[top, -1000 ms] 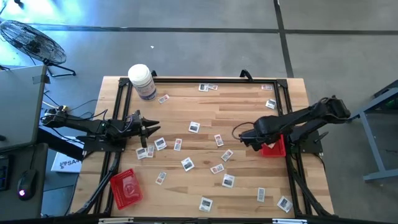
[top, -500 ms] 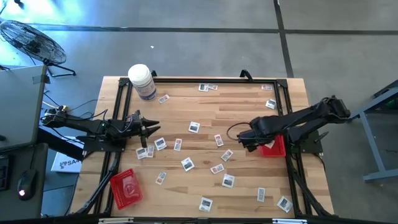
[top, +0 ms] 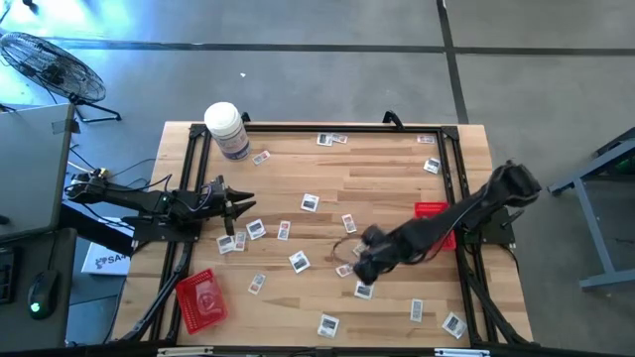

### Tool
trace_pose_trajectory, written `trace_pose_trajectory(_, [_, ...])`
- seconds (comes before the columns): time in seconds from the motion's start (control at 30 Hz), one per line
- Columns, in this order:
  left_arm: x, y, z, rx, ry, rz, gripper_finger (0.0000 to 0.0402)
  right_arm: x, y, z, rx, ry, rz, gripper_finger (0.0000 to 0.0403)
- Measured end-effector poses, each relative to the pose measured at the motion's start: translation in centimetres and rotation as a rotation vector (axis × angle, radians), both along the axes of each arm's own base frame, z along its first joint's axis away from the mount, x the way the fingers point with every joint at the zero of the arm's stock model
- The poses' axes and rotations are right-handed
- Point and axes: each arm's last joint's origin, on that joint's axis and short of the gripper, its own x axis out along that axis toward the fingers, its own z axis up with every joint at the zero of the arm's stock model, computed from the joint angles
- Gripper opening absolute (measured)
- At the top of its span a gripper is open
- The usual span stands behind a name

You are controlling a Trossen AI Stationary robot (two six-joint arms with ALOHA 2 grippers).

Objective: Pick & Place First Aid Supplies
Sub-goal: Put the towelette pack into the right red bin

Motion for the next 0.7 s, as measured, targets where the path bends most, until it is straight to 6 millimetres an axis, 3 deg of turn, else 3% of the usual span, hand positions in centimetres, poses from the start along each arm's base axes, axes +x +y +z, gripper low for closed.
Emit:
trace_pose_trajectory(0.37, [0.0, 0.0, 0.0, 0.0, -0.001, 0.0, 0.0119, 4.2, 7.8, -1.0, -0.067, -0.032, 0.397, 0.0009])
trace_pose_trajectory(0.7, [0.0, 0.0, 0.0, 0.0, 0.0, 0.0, 0.0119, 3.8, 8.5, -2.5, -0.217, -0.007, 0.455, 0.0084])
